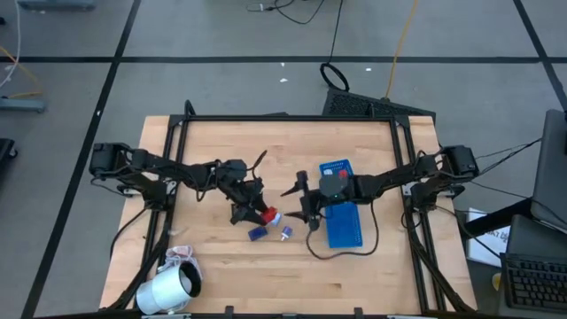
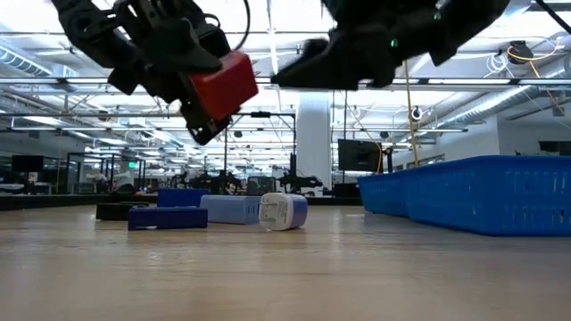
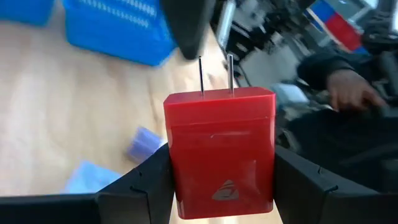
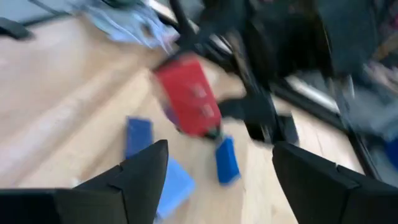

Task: Pick & Place Office items
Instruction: Put the red charger adapter into the top blue bin

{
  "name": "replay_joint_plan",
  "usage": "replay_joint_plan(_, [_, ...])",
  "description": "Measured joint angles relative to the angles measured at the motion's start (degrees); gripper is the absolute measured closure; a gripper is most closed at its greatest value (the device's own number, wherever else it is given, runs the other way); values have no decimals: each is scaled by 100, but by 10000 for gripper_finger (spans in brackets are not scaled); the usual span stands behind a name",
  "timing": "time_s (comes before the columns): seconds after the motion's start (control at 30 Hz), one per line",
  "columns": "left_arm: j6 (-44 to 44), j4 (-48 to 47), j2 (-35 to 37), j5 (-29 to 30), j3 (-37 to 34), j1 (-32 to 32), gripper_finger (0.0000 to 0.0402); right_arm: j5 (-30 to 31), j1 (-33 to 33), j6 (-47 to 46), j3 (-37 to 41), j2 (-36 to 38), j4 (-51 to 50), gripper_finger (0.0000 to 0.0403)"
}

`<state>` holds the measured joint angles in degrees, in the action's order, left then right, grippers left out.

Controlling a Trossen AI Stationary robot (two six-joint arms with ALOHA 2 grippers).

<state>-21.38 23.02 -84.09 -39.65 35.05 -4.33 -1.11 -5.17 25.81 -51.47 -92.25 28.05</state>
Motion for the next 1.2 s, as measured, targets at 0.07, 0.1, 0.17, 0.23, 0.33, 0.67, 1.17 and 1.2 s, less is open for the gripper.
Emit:
replay_joint_plan(0.07, [-43,-299,0,-292,139,-47,189,-265,-39,120,-93,0,19,126])
replay_joint_plan(0.1, [-43,-450,0,-367,217,-70,189,-393,-39,123,-150,0,19,130])
replay_joint_plan(0.17, [-98,-808,4,-412,346,-119,189,-592,-32,76,-230,0,29,138])
replay_joint_plan(0.23, [-146,-1096,-4,-439,464,-166,189,-731,-13,64,-275,0,37,147])
replay_joint_plan(0.33, [-217,-1145,-4,-622,600,-176,189,-816,-13,112,-279,-2,36,157])
replay_joint_plan(0.67, [-835,-1146,-2,-946,1173,-173,188,-812,-17,222,-279,-4,-8,165])
replay_joint_plan(1.17, [-802,-1508,-804,-514,1399,-197,188,-817,-19,404,-279,-4,84,166])
replay_joint_plan(1.2, [-840,-1367,-922,-687,1389,-218,188,-815,-19,399,-277,-4,48,166])
